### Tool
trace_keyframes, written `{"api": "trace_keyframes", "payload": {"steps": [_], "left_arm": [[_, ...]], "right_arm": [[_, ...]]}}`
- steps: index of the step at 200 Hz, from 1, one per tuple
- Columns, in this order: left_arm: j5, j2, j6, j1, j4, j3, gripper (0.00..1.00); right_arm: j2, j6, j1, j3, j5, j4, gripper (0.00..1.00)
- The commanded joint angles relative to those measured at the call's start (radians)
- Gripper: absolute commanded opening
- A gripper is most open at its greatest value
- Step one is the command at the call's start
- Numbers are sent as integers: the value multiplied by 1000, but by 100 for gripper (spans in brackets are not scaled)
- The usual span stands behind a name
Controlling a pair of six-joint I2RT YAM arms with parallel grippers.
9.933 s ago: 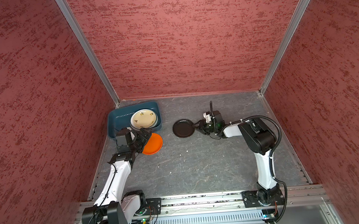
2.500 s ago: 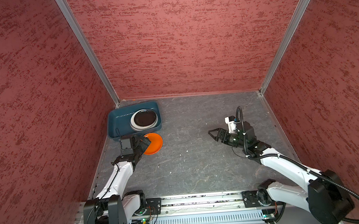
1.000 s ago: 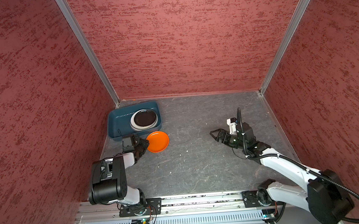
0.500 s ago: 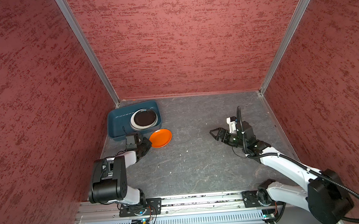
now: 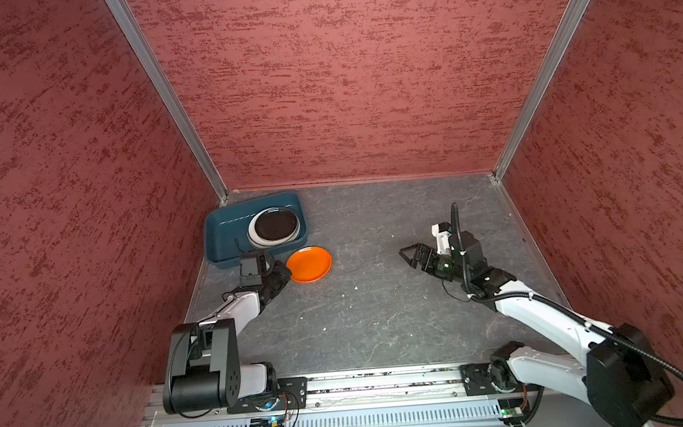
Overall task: Place the plates into the plastic bin on the countertop
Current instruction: 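Grip the orange plate rim with the left gripper and tilt it up, then carry the orange plate into the teal bin and lower it onto the stack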
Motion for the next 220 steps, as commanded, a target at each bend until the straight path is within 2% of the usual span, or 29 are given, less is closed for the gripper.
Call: {"api": "trace_keyframes", "payload": {"steps": [1,74,112,129,165,220], "left_arm": [[9,-44,-8,-9,-36,30,0],[13,-211,-38,-41,-154,74,0],[-37,-255,-10,-25,-239,138,0],[-41,-245,-14,5,-249,170,0],[-58,-175,-28,33,-213,247,0],[-46,26,-24,116,-190,384,0]], "right_arm": [[-20,-5,0,-4,24,12,99],[-11,2,0,-3,16,28,99],[-21,-2,0,5,-3,38,99],[-34,-20,1,7,-30,59,99],[-122,-39,1,-45,-140,220,99],[-200,-92,1,-41,-159,177,99]]}}
